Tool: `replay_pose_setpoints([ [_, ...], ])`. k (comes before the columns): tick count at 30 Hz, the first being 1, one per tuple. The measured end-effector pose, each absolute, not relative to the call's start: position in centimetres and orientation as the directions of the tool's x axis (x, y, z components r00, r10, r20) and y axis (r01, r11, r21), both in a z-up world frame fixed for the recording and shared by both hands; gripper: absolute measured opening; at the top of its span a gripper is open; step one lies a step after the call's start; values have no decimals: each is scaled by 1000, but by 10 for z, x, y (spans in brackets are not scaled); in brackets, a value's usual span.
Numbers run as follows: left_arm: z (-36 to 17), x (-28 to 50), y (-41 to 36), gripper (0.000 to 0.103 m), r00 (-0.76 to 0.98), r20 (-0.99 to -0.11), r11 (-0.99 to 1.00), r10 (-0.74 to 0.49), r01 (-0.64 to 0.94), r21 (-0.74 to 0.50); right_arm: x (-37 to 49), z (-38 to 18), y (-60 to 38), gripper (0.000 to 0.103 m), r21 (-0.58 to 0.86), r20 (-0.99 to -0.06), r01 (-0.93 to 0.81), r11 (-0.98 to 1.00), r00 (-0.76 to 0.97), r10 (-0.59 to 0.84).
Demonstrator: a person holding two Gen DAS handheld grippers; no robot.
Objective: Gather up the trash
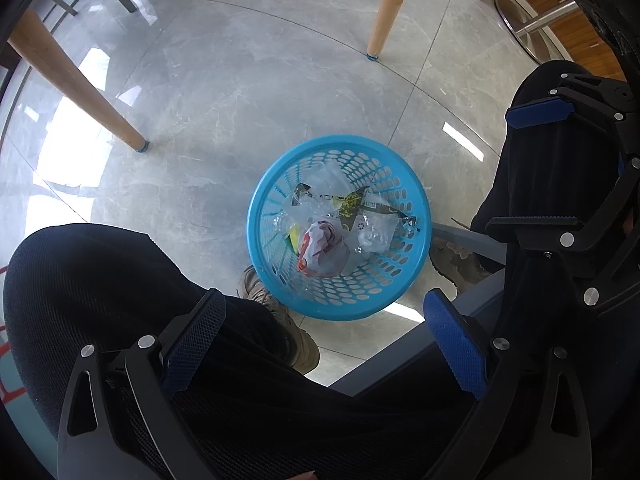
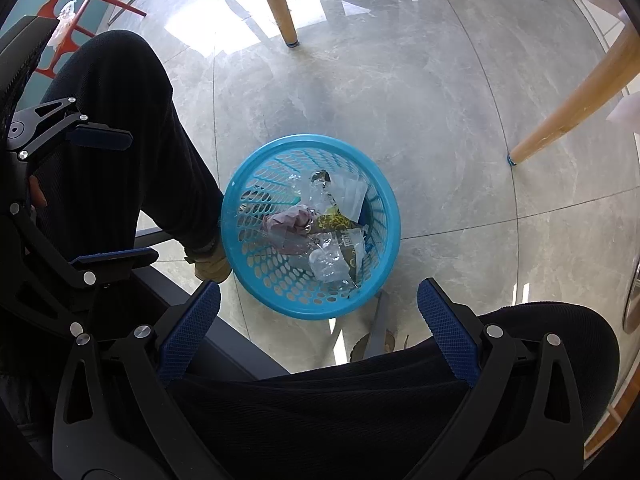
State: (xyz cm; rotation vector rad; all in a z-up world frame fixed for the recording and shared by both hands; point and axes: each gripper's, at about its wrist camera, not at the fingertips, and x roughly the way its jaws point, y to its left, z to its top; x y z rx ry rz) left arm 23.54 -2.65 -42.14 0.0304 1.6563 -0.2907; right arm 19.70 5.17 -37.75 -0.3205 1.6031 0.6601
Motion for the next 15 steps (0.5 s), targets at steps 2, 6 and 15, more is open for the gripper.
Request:
replay_pose_setpoints([
  [2,-421,236,-26,97,-111,-982,966,-151,193,-170,197,-378,51,94,225,-974,-565,794,-152,168],
  [6,-421,235,-27,97,-110,-983,967,-148,194,-168,197,-378,52,94,225,-974,-565,794,-152,168],
  [15,-420,236,-25,97,-101,-982,966,-158,191,-175,197,-378,52,94,225,-974,-565,794,-151,168],
])
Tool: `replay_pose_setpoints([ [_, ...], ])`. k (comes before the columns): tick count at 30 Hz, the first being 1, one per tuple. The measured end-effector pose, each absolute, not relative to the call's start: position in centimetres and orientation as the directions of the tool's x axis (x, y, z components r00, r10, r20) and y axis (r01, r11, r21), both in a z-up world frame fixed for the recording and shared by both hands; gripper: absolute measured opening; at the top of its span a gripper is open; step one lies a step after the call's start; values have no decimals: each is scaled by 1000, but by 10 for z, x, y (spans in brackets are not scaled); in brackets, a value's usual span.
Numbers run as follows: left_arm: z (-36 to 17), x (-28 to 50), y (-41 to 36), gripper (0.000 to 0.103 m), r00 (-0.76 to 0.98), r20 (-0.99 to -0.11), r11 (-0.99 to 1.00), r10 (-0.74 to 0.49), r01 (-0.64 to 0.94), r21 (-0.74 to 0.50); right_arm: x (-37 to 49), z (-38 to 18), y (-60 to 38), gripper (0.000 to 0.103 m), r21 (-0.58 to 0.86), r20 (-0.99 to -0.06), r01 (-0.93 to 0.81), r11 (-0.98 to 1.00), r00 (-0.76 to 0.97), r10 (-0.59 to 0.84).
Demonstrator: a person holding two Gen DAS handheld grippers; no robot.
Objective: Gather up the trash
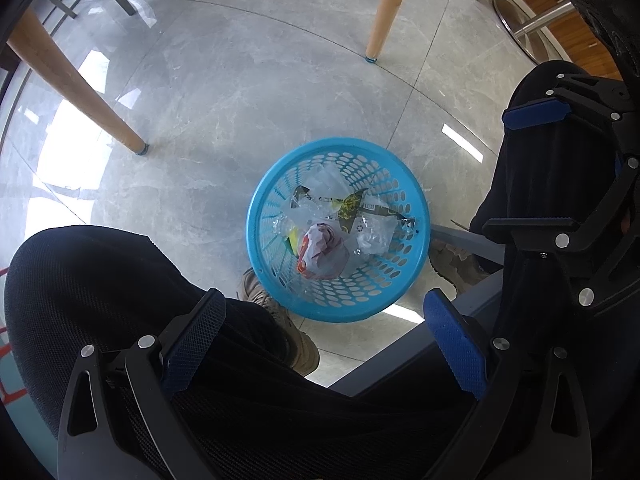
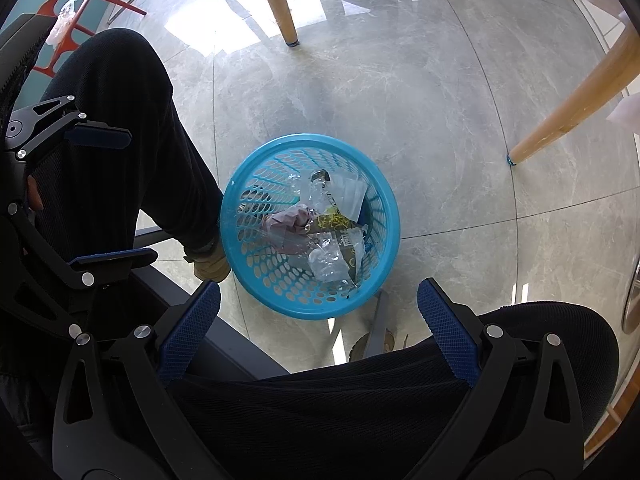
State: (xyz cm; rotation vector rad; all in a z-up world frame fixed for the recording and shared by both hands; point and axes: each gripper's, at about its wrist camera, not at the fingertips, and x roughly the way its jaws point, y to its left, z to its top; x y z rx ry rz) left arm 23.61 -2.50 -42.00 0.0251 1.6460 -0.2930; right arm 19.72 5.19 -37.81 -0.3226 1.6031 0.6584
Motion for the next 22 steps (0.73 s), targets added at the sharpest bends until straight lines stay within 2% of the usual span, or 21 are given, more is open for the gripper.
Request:
replay_pose_setpoints([
  [22,-419,237,-27,97,-106,-982,966,-155,194,-173,198,-378,53,94,222,-975,-567,794,-148,168],
])
